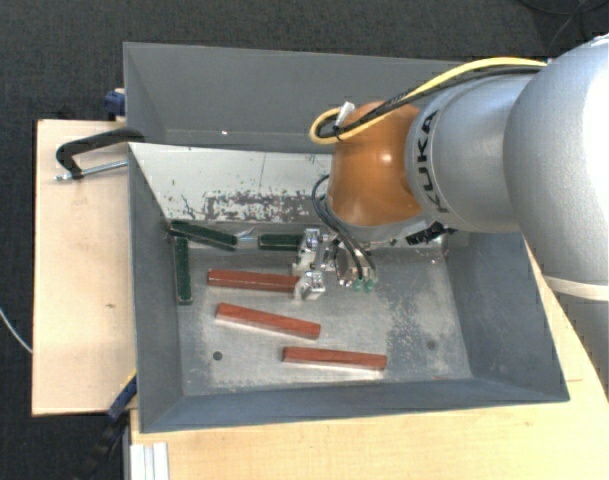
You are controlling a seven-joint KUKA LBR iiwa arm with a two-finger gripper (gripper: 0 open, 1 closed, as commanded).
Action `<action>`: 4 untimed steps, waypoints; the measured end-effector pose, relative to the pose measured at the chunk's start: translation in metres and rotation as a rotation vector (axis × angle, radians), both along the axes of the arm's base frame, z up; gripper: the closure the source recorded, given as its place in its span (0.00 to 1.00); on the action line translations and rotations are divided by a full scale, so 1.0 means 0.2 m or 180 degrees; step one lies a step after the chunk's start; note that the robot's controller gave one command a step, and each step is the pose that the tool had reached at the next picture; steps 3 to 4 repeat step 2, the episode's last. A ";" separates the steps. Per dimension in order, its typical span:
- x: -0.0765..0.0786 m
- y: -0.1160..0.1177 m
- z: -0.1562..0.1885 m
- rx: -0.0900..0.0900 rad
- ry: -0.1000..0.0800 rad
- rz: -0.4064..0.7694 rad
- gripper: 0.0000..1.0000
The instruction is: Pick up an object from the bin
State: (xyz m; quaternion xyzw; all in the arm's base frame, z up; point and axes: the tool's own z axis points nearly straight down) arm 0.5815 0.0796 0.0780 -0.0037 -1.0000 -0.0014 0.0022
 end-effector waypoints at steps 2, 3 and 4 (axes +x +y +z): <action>0.01 0.04 0.89 0.0003 -0.0060 -0.0065 1.00; 0.01 0.04 0.89 0.0003 -0.0060 -0.0065 1.00; 0.01 0.04 0.89 0.0003 -0.0060 -0.0065 1.00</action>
Offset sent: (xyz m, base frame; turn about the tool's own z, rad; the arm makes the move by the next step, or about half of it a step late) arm -0.0006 0.0074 0.1724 0.0213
